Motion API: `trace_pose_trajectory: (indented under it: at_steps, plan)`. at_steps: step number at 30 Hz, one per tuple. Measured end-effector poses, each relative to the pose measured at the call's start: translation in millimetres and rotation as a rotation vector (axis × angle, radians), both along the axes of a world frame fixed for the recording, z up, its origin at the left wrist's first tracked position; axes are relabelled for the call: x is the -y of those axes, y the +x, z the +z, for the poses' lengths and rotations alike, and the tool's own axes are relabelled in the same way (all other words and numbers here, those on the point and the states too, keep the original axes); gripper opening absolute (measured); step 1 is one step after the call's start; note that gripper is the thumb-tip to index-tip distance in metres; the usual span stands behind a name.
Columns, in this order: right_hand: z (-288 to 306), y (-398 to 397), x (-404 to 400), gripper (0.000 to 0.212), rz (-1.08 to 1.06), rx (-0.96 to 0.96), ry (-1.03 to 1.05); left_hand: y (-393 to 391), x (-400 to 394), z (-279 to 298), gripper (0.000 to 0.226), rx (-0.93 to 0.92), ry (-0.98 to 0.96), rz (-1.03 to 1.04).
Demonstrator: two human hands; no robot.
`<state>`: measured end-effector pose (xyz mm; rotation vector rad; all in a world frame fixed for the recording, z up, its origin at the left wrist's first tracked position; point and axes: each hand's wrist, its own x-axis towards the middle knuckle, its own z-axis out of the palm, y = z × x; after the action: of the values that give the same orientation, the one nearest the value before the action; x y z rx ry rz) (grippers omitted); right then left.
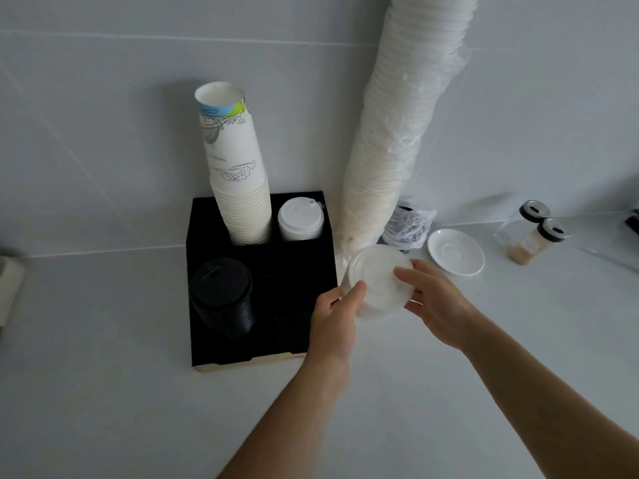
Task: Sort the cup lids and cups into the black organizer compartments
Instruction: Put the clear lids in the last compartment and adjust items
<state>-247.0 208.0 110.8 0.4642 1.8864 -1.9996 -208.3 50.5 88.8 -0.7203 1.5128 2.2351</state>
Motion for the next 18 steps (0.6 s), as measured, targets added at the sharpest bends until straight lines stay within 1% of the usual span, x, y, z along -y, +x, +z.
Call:
trace_pose_trajectory:
  at_steps: [3,4,5,8,9,11,12,13,16,18]
  plan:
    - [5,5,15,0.026,0.057,0.021,0.020,9,15,3,0.018,-0.010,0.014,0.054]
    - [6,6,20,0.027,0.076,0.026,0.033,13,21,2,0.017,-0.007,0.021,0.068]
    - [7,6,26,0.028,0.096,0.027,0.039,15,27,3,0.021,-0.001,0.028,0.081]
    - [9,5,46,0.029,0.175,0.023,0.036,24,45,2,0.050,0.008,0.004,0.078]
    - [10,4,53,0.029,0.199,0.023,0.036,28,50,5,0.048,0.013,0.006,0.090]
    - [9,2,67,0.028,0.238,0.020,0.050,32,62,5,0.017,0.032,0.043,0.130]
    - [7,0,73,0.027,0.253,0.018,0.062,34,66,5,0.008,0.039,0.088,0.155]
    - [5,-3,80,0.026,0.270,0.018,0.076,36,72,6,0.011,0.051,0.129,0.181]
    - [1,-9,95,0.029,0.322,0.026,0.127,38,83,2,0.011,0.096,0.185,0.190]
    - [-4,-14,104,0.031,0.351,0.041,0.169,39,87,-7,0.025,0.123,0.205,0.206]
